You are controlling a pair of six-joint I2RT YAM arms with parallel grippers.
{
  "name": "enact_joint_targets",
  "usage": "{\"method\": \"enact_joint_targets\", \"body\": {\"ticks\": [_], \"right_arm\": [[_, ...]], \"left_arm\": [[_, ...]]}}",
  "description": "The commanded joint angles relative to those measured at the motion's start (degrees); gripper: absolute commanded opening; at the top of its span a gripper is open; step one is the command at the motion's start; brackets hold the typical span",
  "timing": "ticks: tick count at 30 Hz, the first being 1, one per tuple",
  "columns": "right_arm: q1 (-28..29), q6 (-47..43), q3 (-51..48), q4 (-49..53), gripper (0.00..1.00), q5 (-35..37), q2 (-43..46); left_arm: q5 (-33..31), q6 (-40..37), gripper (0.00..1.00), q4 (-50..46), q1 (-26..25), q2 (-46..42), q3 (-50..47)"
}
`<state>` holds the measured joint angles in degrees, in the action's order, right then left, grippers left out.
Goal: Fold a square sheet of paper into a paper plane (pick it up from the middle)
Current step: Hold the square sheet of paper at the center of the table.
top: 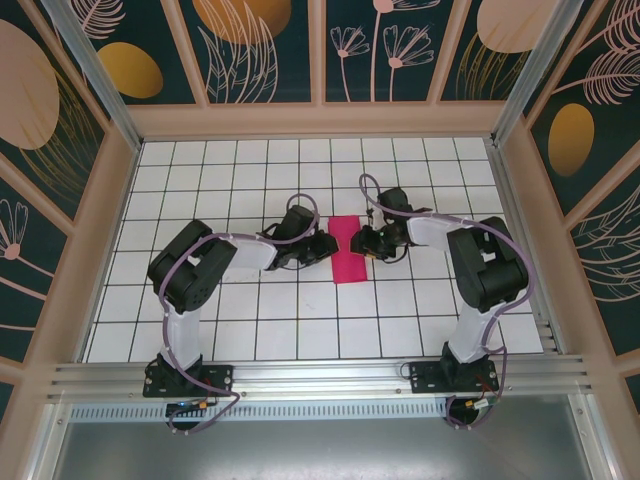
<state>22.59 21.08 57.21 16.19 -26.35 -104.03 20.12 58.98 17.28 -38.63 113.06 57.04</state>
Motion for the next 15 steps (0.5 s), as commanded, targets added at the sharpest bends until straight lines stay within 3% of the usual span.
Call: {"method": "enact_joint_targets", "body": {"ticks": [1, 6, 15], "right_arm": [[1.45, -1.78, 0.45, 4.24, 0.39, 6.86, -3.84], [2.14, -2.01, 0.76, 5.00, 0.38, 8.51, -5.08], [2.59, -2.29, 2.15, 6.19, 0.40, 9.03, -7.17]], "left_arm": [[-1.28, -2.23, 0.29, -6.03, 0.87, -2.57, 2.02], [-4.83, -3.50, 0.33, -10.78, 2.87, -5.85, 2.44], [-7.90, -2.91, 0.38, -9.94, 3.93, -8.12, 0.01]]}}
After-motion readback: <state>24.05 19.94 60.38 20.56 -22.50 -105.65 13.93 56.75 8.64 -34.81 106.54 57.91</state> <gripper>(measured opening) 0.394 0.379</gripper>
